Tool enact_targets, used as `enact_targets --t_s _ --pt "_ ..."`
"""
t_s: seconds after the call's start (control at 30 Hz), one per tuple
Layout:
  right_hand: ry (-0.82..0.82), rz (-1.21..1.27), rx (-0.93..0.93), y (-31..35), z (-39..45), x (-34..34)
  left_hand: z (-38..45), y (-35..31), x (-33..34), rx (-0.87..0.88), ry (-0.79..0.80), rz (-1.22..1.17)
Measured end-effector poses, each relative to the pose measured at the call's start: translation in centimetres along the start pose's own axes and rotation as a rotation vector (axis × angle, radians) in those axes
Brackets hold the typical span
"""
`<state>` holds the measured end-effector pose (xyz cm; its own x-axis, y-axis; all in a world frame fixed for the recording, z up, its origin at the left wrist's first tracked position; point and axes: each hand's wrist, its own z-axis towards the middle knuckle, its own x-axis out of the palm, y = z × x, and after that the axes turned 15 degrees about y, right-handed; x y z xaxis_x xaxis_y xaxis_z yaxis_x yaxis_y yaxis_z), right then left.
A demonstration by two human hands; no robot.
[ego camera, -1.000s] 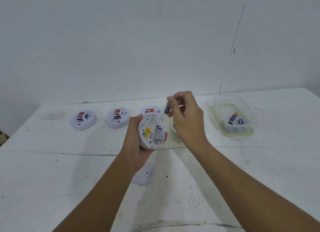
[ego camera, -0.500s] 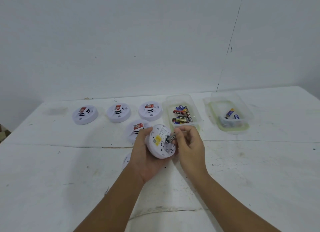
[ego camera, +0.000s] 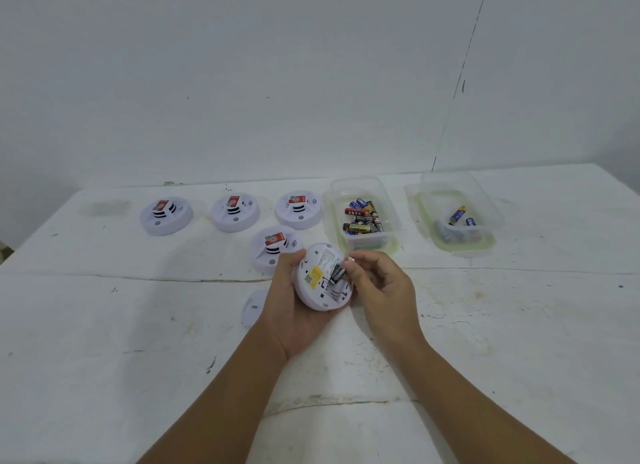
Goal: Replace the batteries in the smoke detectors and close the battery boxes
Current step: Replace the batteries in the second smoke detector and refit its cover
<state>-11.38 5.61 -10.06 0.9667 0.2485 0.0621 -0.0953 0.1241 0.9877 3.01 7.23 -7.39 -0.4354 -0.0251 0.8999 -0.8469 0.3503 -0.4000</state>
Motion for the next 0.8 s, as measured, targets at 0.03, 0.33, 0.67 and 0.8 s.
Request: enact_targets --t_s 0.03,0.33,0.67,0.8 --pt "0.008 0.024 -0.001 0.0 0.1 -0.1 0.0 0.0 0.0 0.001 0.000 0.000" --pt "0.128 0.201 0.036 0.5 -0.1 -0.3 0.1 -1.5 -0.6 -0.067 -0.013 0.076" --pt "0.130 0.254 0.033 0.4 0.0 -0.4 0.0 -0.6 -0.4 0.002 -0.029 0.150" --pt "0.129 0.272 0.040 0.0 0.1 -0.6 0.1 -0.2 -0.6 0.029 -0.062 0.223"
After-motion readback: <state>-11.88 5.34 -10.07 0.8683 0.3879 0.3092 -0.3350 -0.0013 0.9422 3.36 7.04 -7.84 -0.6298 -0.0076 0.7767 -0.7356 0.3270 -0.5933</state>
